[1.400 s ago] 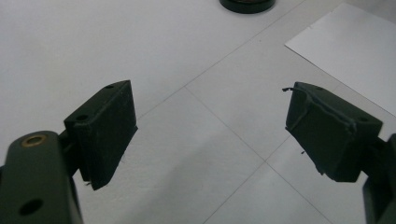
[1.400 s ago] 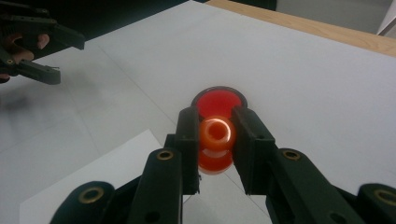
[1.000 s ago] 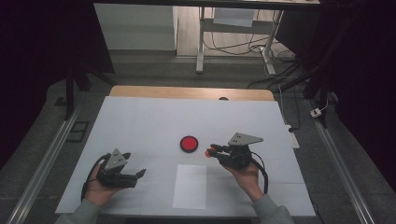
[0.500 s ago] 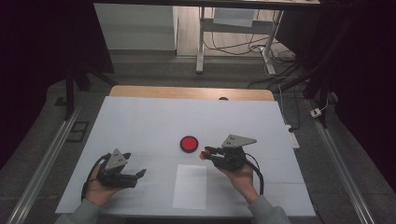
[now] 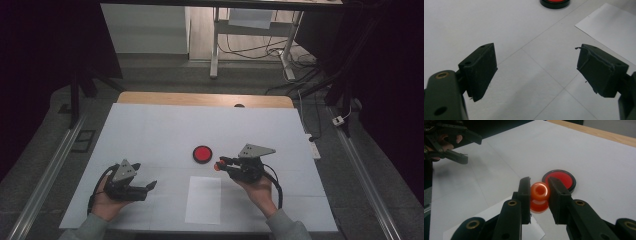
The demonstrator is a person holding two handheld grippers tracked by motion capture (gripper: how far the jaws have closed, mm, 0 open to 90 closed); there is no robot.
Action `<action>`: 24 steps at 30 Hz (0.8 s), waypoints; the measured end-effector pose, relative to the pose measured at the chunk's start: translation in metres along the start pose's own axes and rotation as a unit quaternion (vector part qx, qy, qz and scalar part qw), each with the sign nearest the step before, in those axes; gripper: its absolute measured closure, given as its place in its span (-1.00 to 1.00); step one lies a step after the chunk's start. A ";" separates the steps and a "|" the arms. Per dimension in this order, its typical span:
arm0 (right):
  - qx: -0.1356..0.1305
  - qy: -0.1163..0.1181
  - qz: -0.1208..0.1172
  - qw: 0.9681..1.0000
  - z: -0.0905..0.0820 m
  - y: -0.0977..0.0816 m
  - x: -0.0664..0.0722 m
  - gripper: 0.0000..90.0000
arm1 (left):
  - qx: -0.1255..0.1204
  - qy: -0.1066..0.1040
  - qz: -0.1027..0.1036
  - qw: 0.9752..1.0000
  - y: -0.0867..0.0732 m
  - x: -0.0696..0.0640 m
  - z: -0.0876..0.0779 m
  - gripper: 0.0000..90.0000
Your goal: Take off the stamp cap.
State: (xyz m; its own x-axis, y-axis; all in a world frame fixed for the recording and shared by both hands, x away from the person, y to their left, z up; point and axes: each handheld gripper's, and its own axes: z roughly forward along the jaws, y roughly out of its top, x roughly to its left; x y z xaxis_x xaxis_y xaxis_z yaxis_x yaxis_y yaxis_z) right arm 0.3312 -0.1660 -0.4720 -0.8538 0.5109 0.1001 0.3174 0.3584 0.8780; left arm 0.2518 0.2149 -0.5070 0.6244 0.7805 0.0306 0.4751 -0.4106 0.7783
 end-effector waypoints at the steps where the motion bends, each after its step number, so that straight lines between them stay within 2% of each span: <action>1: 0.000 0.000 0.000 1.000 0.000 0.000 0.000 0.60 | -0.002 -0.002 0.001 1.000 0.002 -0.001 0.001 -0.64; 10: -0.003 0.002 -0.001 1.000 0.000 0.001 0.001 0.60 | -0.008 -0.021 0.026 0.999 0.026 -0.015 0.011 -0.64; 14: -0.007 0.002 0.001 1.000 -0.001 0.002 0.000 0.60 | -0.006 -0.027 0.032 0.999 0.030 -0.018 0.016 -0.62; 24: -0.003 0.003 -0.001 1.000 0.000 0.002 0.001 0.60 | -0.007 -0.027 0.034 0.999 0.034 -0.019 0.020 -0.61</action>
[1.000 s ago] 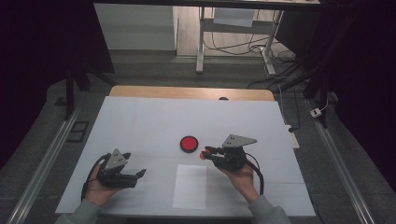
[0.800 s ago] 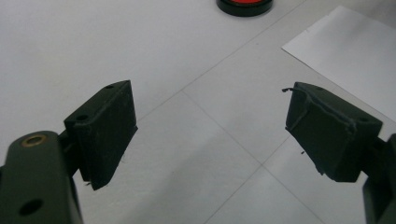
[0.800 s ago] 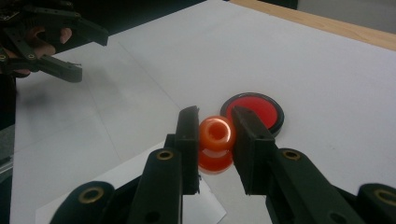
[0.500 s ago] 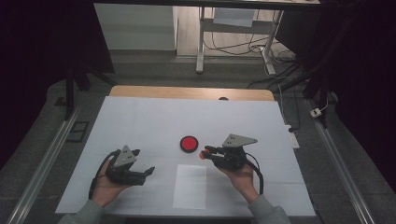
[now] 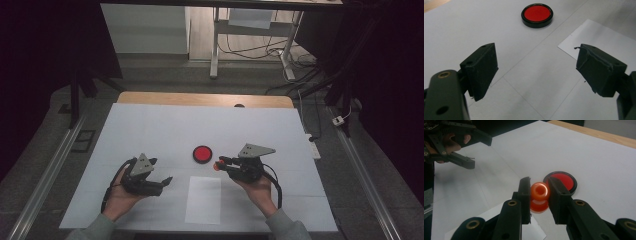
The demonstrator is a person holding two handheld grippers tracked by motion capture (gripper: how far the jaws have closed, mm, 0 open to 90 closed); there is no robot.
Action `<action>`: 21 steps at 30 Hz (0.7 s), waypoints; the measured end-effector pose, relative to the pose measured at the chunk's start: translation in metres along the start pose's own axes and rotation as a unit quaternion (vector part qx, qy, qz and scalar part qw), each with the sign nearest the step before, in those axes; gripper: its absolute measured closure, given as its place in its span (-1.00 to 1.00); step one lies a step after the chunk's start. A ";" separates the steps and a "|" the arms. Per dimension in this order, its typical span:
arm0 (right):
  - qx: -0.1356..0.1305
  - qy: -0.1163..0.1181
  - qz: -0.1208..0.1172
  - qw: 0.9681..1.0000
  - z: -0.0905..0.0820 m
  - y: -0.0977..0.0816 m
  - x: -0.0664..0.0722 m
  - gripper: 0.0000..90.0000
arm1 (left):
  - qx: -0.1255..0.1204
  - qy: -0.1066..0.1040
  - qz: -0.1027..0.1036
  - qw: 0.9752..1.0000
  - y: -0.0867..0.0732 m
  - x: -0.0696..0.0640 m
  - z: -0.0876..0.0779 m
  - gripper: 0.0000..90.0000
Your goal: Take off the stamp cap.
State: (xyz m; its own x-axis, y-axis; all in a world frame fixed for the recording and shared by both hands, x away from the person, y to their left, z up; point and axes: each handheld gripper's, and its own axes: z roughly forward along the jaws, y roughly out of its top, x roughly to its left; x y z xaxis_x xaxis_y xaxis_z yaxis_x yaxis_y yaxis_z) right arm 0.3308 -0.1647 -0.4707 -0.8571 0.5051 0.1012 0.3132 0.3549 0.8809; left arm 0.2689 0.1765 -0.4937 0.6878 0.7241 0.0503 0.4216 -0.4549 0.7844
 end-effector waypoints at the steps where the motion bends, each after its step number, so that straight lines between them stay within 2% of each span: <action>1: 0.000 -0.001 0.000 1.000 0.000 0.000 0.000 0.60 | 0.000 0.000 0.001 1.000 0.001 0.000 0.001 -0.61; 21: -0.003 0.000 0.001 1.000 0.000 0.001 0.000 0.60 | 0.000 -0.025 0.024 0.999 0.025 -0.018 0.027 -0.60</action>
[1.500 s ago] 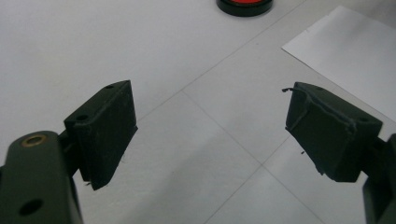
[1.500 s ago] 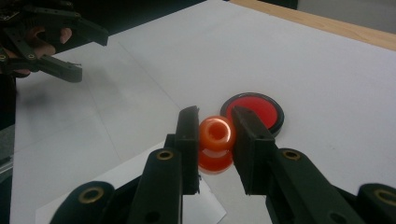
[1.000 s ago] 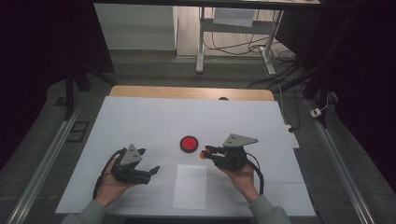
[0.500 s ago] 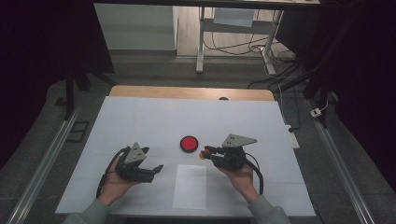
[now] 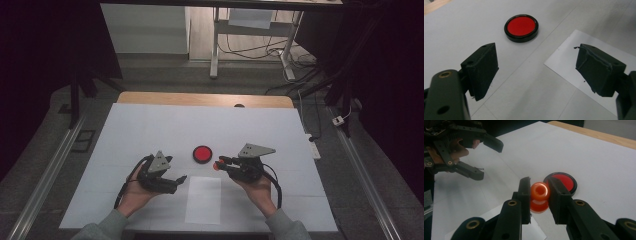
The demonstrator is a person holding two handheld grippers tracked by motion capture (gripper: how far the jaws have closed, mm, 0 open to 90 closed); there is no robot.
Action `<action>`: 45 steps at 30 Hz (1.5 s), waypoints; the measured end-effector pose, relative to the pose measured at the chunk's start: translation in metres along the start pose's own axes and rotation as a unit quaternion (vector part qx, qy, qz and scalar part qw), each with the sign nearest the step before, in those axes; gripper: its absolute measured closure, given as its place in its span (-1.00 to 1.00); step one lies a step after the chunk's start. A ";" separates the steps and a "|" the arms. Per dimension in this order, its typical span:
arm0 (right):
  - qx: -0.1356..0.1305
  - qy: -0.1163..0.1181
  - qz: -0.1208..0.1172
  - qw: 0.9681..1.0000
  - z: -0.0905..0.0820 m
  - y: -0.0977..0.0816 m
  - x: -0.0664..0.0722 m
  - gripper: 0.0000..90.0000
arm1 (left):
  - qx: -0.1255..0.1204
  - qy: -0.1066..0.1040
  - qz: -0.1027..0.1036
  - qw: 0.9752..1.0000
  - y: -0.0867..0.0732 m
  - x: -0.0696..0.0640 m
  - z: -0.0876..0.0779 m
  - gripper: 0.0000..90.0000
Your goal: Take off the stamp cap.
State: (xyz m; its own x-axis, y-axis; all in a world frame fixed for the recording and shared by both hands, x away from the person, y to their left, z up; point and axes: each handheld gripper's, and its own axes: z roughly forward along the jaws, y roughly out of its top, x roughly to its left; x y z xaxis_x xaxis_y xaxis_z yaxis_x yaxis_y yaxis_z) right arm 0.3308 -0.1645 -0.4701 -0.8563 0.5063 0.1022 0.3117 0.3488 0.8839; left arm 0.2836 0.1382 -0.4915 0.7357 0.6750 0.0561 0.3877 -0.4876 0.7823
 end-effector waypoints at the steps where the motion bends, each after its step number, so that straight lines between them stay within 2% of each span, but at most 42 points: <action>1: 0.000 0.000 0.000 1.000 0.000 0.000 0.000 0.60 | 0.000 -0.002 0.001 1.000 0.001 0.000 0.001 -0.60; 22: 0.002 0.002 -0.002 1.000 0.006 0.000 0.001 0.60 | 0.000 -0.028 0.016 0.999 0.018 -0.013 0.020 -0.59; 45: -0.001 0.001 -0.004 1.000 0.006 0.001 0.002 0.60 | -0.001 -0.041 0.029 0.999 0.030 -0.023 0.032 -0.57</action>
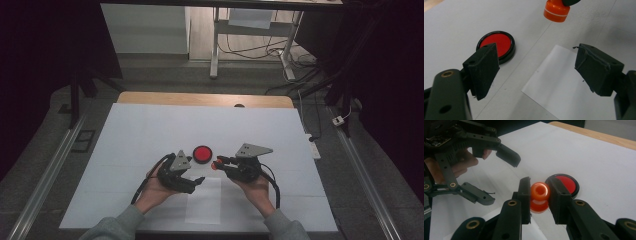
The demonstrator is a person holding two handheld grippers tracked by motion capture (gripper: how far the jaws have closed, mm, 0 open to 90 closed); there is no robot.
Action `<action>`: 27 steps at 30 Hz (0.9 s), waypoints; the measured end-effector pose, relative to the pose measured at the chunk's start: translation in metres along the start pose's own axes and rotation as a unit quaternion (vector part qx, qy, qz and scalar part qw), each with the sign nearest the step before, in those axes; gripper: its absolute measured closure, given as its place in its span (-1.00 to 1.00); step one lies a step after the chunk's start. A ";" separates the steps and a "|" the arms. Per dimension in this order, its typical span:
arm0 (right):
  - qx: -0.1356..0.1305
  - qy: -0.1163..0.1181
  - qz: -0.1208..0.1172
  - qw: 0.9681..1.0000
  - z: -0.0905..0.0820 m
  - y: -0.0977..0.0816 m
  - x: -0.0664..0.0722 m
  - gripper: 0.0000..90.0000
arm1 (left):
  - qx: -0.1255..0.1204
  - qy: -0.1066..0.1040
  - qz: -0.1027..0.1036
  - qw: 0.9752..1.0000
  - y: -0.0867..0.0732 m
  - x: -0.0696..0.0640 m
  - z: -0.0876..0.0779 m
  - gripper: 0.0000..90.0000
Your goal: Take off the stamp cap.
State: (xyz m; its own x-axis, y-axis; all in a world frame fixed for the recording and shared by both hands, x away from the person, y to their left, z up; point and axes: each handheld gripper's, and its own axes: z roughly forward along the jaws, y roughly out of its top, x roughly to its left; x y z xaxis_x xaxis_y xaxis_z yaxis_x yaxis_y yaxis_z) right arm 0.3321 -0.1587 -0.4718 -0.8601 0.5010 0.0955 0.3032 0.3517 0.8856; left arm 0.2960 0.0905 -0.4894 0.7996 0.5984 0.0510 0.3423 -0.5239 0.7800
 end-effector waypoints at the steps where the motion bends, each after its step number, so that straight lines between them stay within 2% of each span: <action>1: 0.000 0.000 0.000 1.000 0.000 0.000 0.000 0.60 | 0.001 -0.001 0.000 1.000 0.000 0.000 0.001 -0.57; 27: -0.002 0.002 0.001 1.000 0.001 0.000 0.001 0.60 | 0.008 -0.022 0.019 1.000 0.013 -0.007 0.021 -0.46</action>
State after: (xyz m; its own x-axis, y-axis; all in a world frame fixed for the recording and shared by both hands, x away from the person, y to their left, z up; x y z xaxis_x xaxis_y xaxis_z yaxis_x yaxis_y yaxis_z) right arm 0.3314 -0.1573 -0.4726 -0.8606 0.4994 0.0997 0.3041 0.3469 0.8872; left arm 0.3050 0.0669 -0.4923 0.8331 0.5507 0.0522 0.3194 -0.5560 0.7674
